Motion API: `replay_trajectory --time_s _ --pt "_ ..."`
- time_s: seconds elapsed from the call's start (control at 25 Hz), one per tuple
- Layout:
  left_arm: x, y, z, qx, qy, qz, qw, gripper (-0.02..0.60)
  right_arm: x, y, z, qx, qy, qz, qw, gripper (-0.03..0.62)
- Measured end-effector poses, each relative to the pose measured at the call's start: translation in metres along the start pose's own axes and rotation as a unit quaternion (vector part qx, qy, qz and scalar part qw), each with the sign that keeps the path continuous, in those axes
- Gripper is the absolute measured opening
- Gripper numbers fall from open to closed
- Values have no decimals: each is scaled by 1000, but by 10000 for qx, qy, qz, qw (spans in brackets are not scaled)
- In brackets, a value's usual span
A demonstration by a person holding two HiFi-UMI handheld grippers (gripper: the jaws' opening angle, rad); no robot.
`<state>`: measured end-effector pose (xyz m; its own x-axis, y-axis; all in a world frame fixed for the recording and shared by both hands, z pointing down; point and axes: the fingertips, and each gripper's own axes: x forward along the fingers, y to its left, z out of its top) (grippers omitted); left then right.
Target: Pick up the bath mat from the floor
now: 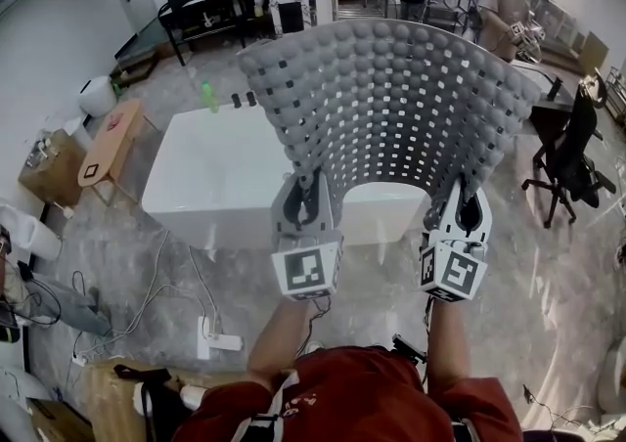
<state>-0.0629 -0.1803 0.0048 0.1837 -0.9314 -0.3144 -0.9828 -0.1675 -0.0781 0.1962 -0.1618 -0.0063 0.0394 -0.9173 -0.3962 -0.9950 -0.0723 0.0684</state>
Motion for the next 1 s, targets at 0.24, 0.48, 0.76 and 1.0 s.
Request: replay_trajectory --time_s 0.24,0.48,0.76,1.0 --pt "-5 -4 0 47 8 10 10000 84 -3 -2 -1 11 35 33 10000 48" --pt "-8 0 2 15 -69 12 10000 84 -5 2 1 -53 45 30 10000 48" --pt "-7 2 8 21 -85 0 10000 84 -3 -1 8 -51 48 -24 10000 48" --pt "-7 5 -4 13 37 17 10000 84 -5 2 4 -28 137 -55 9999 48"
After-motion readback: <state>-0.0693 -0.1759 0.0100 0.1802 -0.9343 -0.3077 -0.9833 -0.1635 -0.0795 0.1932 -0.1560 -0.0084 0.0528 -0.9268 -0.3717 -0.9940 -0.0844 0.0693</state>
